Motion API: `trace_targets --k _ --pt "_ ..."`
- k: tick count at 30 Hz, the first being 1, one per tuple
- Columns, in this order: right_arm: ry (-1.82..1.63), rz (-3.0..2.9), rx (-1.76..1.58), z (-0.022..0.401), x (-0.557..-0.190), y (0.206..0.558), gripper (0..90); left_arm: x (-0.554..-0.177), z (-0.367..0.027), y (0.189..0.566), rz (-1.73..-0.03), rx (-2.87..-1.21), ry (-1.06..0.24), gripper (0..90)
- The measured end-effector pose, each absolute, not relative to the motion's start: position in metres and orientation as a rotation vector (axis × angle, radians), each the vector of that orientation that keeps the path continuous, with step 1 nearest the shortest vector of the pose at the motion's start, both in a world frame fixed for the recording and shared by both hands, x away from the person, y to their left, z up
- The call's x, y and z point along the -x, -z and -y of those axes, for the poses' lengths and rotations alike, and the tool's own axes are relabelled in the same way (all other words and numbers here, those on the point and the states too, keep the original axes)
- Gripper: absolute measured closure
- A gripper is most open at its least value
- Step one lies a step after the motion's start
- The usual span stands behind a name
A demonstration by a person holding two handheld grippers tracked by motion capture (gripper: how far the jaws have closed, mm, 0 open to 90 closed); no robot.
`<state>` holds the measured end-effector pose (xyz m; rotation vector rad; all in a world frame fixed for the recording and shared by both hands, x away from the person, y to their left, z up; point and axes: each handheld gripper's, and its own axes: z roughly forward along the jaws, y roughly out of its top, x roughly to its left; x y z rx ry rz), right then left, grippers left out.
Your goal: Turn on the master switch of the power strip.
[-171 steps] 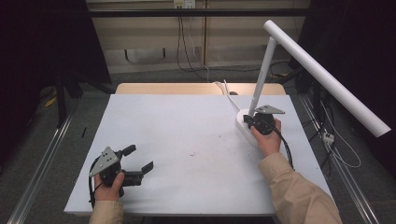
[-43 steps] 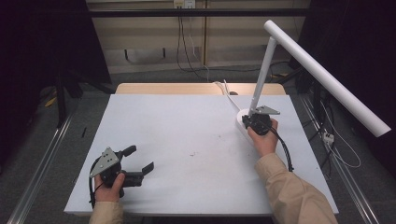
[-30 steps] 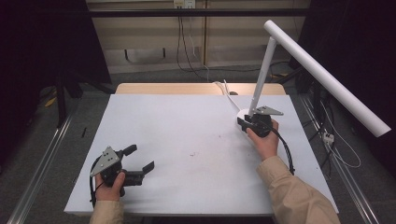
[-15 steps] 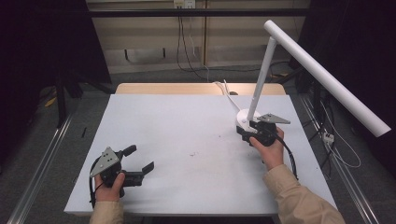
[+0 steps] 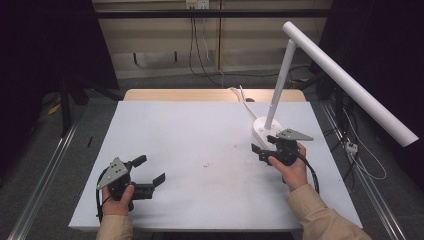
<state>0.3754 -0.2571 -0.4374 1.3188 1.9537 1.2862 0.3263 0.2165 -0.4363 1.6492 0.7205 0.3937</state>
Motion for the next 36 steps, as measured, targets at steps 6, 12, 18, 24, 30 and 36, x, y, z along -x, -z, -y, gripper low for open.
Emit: trace_targets --k 6,12,18,24,30,36 --pt "-1.292 -1.965 -1.289 0.258 -0.367 0.438 22.3 -0.326 -0.217 0.437 -0.724 -1.649 -0.393 3.8" --pt "-1.298 -1.973 -1.287 0.261 -0.360 0.438 19.7 -0.326 -0.217 0.436 -0.725 -1.653 -0.396 3.8" --pt "-1.294 -1.986 -1.260 0.263 -0.353 0.438 17.8 -0.326 -0.217 0.436 -0.726 -1.655 -0.399 3.8" --pt "-1.315 -1.988 -1.253 0.266 -0.346 0.438 16.9 -0.325 -0.217 0.436 -0.728 -1.652 -0.402 3.8" --pt "-1.327 -1.996 -1.237 0.266 -0.341 0.439 15.9 -0.326 -0.217 0.436 -0.726 -1.652 -0.400 3.8" --pt "-1.350 -1.983 -1.239 0.269 -0.336 0.439 15.3 -0.325 -0.217 0.436 -0.726 -1.654 -0.400 3.8"
